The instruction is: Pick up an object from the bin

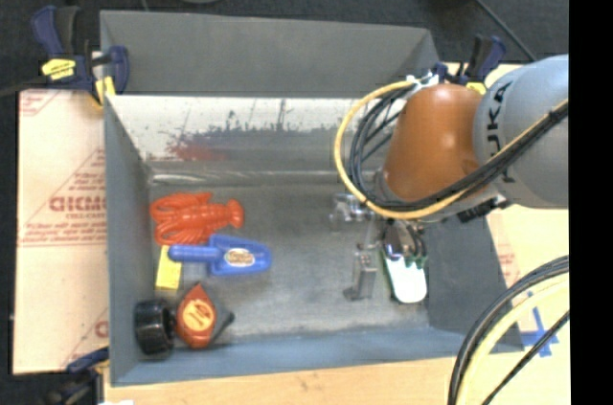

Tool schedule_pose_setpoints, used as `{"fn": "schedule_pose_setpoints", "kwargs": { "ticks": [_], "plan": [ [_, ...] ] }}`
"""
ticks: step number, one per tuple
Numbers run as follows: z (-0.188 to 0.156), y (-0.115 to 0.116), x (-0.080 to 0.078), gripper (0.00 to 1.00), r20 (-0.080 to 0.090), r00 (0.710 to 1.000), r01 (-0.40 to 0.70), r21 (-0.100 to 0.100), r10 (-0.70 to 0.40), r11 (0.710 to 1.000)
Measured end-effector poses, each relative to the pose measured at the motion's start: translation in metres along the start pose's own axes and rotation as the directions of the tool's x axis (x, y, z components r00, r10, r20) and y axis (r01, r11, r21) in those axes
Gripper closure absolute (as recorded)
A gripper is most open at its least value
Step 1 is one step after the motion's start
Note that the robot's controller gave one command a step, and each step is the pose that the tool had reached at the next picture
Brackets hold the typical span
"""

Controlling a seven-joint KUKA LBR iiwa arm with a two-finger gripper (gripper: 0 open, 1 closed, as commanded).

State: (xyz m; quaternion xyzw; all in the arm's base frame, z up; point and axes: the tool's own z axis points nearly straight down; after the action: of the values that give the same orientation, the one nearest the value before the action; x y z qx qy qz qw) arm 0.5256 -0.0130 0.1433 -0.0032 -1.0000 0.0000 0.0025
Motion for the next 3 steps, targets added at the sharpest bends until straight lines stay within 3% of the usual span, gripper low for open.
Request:
{"fn": "schedule_pose_setpoints", "kwargs": {
  "ticks": [1,2,3],
  "plan": [
    [-0.005,0.0,-0.002,0.0,0.008,1.0,0.0,0.0,0.0,1.0],
    [0.011,0.032,-0.004,0.0,0.011,1.0,0.003,0.002,-0.003,1.0],
    [0.013,0.118,-0.027,0.0,0.008,0.987,0.159,0.002,-0.159,0.987]
  ]
}}
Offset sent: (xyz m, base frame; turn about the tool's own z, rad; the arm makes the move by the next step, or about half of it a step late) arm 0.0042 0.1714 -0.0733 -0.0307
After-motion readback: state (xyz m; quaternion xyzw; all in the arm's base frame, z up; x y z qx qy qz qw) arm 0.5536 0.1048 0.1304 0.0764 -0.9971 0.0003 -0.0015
